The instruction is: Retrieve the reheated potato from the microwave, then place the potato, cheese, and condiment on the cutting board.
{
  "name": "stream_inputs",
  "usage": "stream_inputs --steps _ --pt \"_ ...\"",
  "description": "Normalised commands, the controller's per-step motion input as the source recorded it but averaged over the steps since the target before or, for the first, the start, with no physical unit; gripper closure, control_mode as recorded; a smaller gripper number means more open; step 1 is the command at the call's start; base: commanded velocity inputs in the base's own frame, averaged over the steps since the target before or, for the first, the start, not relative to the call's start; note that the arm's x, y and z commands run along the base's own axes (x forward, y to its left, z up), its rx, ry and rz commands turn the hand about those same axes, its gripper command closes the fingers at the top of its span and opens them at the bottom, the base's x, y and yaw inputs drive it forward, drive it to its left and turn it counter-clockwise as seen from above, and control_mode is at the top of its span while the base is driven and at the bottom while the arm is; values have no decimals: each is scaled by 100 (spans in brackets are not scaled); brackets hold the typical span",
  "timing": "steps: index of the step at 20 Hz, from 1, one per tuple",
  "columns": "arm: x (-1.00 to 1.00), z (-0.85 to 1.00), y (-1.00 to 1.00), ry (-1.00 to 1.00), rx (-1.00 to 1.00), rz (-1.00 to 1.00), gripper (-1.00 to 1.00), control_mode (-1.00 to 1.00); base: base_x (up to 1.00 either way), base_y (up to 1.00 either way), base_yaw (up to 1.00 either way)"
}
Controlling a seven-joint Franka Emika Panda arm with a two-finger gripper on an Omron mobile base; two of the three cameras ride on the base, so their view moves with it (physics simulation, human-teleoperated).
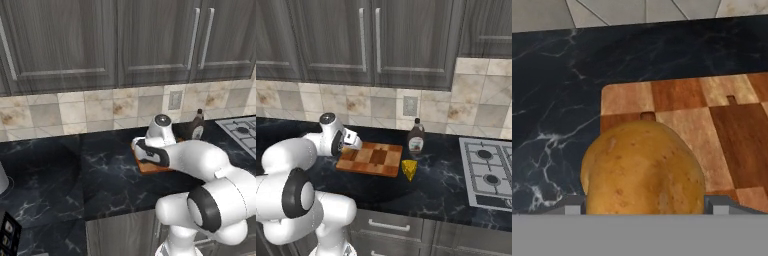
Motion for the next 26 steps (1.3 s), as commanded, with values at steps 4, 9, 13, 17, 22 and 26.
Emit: stream_inputs --steps 4,9,13,17,22,26 --pt "25 -36 3 0 1 -1 100 -100 0 0 0" --pt "24 -36 0 0 4 -1 100 -100 0 0 0" --pt "25 -26 0 0 6 -2 100 -100 0 0 0" --pt "23 -22 0 0 6 -3 100 -100 0 0 0" --pt "19 -21 0 0 6 -3 100 -100 0 0 0" --pt "11 -20 0 0 2 -2 100 -100 0 0 0"
